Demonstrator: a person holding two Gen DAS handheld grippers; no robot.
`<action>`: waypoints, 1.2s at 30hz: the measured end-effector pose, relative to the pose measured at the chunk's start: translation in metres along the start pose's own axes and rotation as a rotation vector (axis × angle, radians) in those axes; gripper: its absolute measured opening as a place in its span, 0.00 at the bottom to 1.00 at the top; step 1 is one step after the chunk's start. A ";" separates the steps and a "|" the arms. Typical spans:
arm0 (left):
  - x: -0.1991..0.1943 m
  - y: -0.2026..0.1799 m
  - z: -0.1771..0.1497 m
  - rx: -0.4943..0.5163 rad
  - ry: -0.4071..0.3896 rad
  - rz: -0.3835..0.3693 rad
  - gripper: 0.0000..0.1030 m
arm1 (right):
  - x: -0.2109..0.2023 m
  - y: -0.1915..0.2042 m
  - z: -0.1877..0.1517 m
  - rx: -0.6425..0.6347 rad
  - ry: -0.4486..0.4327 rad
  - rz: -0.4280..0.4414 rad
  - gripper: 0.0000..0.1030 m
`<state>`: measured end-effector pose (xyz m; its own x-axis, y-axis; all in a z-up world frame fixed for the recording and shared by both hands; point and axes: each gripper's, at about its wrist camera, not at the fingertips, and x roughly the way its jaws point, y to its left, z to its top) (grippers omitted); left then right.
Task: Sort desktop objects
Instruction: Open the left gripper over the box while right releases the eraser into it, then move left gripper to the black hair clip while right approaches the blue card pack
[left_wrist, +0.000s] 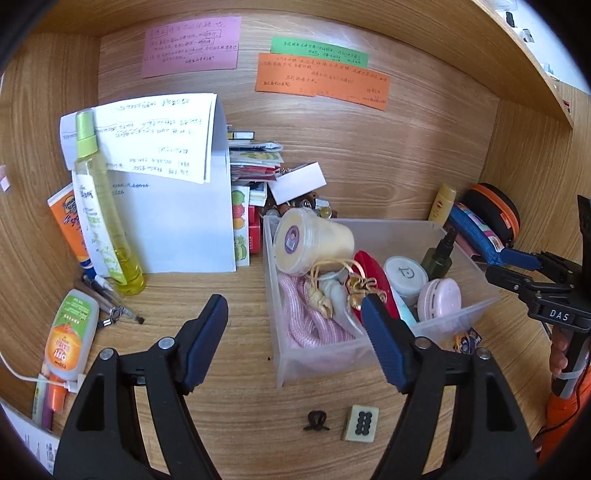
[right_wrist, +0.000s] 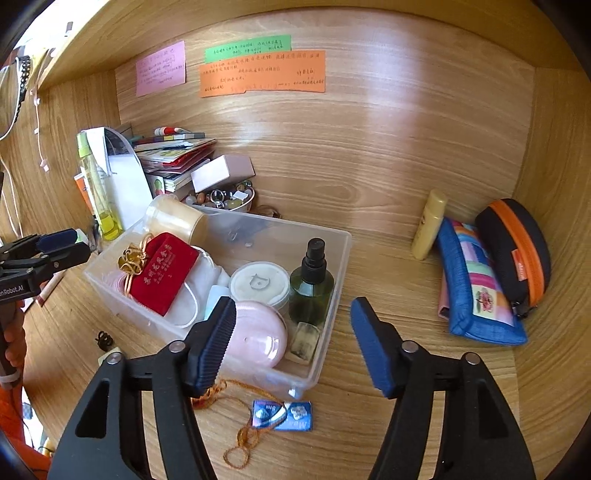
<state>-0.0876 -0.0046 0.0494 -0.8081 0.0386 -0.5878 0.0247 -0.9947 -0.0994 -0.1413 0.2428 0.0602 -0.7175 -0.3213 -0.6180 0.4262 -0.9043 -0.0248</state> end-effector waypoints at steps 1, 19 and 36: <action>-0.002 0.000 -0.002 0.000 0.004 0.001 0.75 | -0.002 0.001 -0.001 -0.002 -0.001 -0.003 0.60; -0.001 0.019 -0.047 0.012 0.132 0.093 0.79 | -0.007 -0.015 -0.047 0.056 0.086 -0.084 0.69; 0.011 0.002 -0.067 0.076 0.213 0.067 0.79 | 0.023 -0.006 -0.085 -0.057 0.276 -0.095 0.69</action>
<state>-0.0567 0.0006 -0.0107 -0.6638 -0.0169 -0.7478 0.0237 -0.9997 0.0016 -0.1140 0.2642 -0.0206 -0.5821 -0.1398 -0.8010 0.3999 -0.9070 -0.1323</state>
